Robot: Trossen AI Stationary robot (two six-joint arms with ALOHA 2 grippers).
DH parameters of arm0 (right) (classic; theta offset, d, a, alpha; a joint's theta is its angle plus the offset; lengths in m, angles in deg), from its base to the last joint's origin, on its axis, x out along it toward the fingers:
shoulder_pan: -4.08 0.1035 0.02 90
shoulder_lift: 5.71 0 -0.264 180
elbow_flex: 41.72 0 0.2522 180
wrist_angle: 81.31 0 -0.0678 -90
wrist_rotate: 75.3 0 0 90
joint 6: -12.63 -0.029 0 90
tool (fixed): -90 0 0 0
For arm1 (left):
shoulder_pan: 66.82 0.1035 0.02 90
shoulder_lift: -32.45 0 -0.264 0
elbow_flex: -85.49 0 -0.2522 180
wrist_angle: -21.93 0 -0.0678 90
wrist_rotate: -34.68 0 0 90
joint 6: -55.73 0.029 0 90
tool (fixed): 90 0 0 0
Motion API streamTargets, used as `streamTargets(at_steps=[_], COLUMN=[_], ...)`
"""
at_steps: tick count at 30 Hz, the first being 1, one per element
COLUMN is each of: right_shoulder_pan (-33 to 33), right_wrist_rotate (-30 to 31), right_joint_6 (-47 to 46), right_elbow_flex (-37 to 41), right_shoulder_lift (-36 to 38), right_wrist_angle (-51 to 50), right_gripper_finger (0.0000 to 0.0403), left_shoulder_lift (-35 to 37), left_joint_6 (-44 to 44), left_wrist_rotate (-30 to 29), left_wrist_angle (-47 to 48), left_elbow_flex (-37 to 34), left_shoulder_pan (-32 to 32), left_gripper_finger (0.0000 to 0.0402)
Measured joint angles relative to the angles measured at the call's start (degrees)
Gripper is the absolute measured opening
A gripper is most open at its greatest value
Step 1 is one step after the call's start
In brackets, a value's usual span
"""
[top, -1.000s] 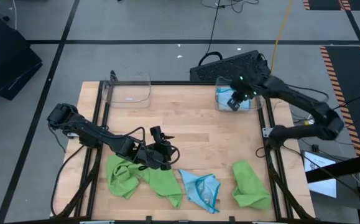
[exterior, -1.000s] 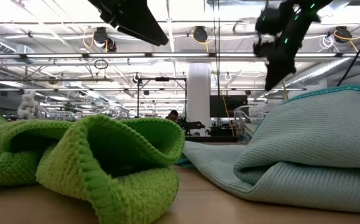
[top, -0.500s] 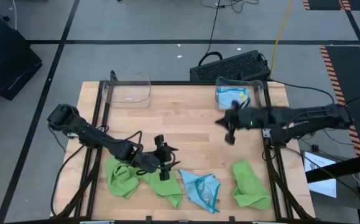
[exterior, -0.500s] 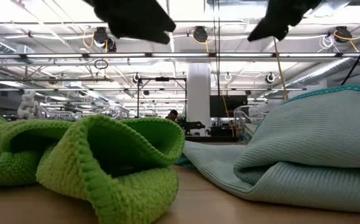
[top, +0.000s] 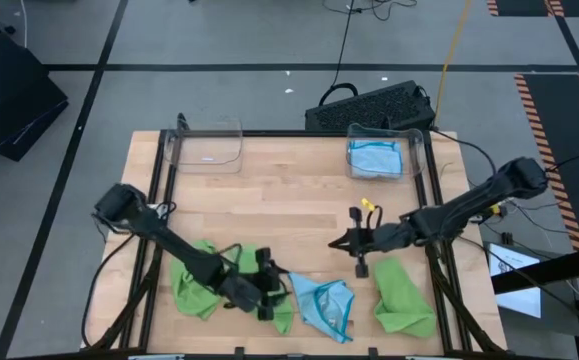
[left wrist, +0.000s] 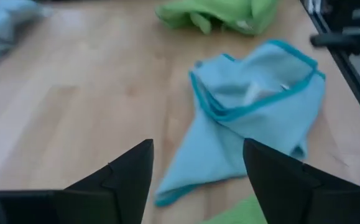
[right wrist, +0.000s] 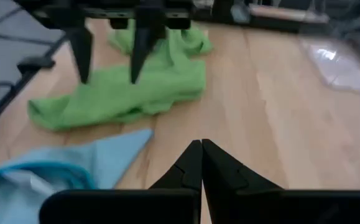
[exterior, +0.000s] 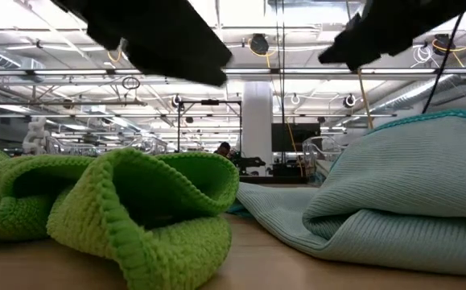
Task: Fold microfiber towels
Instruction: Fold the blue microfiber cloth
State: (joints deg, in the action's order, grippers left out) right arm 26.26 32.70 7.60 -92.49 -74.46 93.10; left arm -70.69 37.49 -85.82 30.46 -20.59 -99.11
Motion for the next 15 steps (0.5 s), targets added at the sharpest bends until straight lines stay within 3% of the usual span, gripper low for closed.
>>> streamTargets(at_steps=[5, 10, 15], right_shoulder_pan=[2.19, 5.79, 10.89], right_wrist_rotate=[-0.01, -0.02, 0.43], right_joint_6=[-3.10, -7.15, -11.86], right_elbow_flex=[0.08, 0.07, -0.01], right_shoulder_lift=[-3.36, -5.81, -8.83], right_wrist_angle=[1.12, 2.48, 5.75], right_gripper_finger=[0.0000, 0.0000, 0.0000], left_shoulder_lift=[-7.45, -14.16, -17.96], left_joint_6=[0.06, -1.74, -2.48], left_wrist_rotate=[0.98, 2.52, 3.53], left_wrist_angle=[-0.12, 6.56, 10.75], left_elbow_flex=[7.87, 15.35, 20.62], left_shoulder_pan=[-0.82, -1.07, -1.08], left_gripper_finger=[0.0303, 0.0357, 0.0371])
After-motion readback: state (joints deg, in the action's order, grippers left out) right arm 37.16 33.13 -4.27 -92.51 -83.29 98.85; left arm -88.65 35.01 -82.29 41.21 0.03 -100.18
